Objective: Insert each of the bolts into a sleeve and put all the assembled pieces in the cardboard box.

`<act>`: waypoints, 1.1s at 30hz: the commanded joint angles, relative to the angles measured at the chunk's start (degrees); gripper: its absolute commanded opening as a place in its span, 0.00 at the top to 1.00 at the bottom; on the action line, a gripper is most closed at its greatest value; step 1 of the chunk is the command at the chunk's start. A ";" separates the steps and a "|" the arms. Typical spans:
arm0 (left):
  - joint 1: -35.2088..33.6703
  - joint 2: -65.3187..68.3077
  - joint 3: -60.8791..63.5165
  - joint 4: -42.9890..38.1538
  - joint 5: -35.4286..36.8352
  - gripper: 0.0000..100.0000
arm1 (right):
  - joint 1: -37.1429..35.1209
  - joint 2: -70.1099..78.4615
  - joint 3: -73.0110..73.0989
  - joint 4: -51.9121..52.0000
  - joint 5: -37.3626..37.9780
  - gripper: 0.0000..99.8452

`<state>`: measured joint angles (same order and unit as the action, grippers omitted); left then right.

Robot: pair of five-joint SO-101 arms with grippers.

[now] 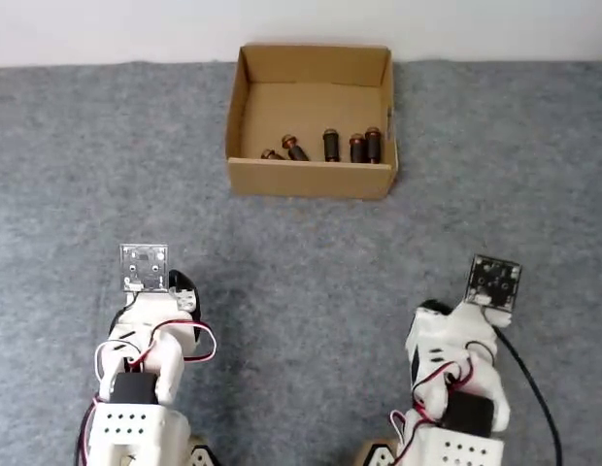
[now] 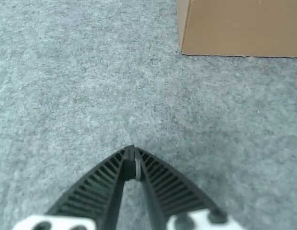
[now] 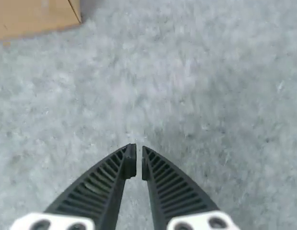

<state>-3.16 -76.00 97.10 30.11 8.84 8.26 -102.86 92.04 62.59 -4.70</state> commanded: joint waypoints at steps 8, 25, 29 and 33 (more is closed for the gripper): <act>-0.44 -0.35 -0.22 -0.44 -0.09 0.99 | 0.48 0.22 4.48 1.45 0.62 0.99; -0.44 -0.35 -0.22 -0.44 -0.09 0.99 | 1.01 0.22 4.48 11.56 0.44 0.99; -0.44 -0.35 -0.22 -0.44 -0.09 0.99 | 0.92 0.22 4.48 11.56 0.44 0.99; -0.44 -0.35 -0.22 -0.44 -0.09 0.99 | 0.92 0.22 4.48 11.56 0.44 0.99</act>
<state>-3.16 -76.00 97.10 30.11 8.84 8.62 -102.42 95.47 73.67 -4.70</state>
